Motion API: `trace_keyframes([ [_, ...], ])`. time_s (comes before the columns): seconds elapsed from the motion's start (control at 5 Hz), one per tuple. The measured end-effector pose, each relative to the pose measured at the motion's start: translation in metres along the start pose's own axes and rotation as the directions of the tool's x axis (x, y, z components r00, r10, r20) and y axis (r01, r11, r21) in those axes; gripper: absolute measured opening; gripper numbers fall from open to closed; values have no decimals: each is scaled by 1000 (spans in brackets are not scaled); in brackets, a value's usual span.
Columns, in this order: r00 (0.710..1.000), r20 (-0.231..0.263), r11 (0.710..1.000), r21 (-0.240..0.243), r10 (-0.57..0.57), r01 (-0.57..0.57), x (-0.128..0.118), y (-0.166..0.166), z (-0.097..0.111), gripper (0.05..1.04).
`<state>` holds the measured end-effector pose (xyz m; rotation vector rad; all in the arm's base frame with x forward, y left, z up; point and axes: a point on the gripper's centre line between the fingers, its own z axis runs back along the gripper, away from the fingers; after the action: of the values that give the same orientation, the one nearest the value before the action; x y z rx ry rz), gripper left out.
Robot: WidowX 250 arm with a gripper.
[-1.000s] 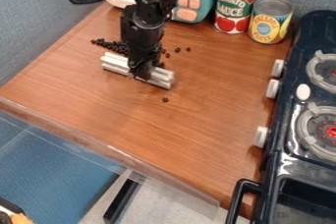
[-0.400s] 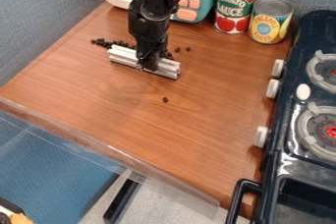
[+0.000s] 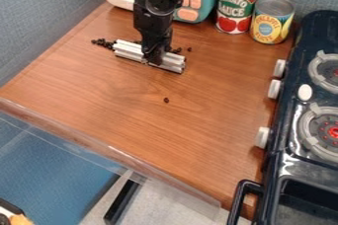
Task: Sweep into pile
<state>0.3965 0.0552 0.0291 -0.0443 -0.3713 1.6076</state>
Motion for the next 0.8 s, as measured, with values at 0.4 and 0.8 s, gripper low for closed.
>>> trace_keyframes([
  [0.4,1000,-13,999,-23,27,-28,12,-4,15,339],
  [0.8,997,-75,991,-129,8,-17,21,6,72,339],
])
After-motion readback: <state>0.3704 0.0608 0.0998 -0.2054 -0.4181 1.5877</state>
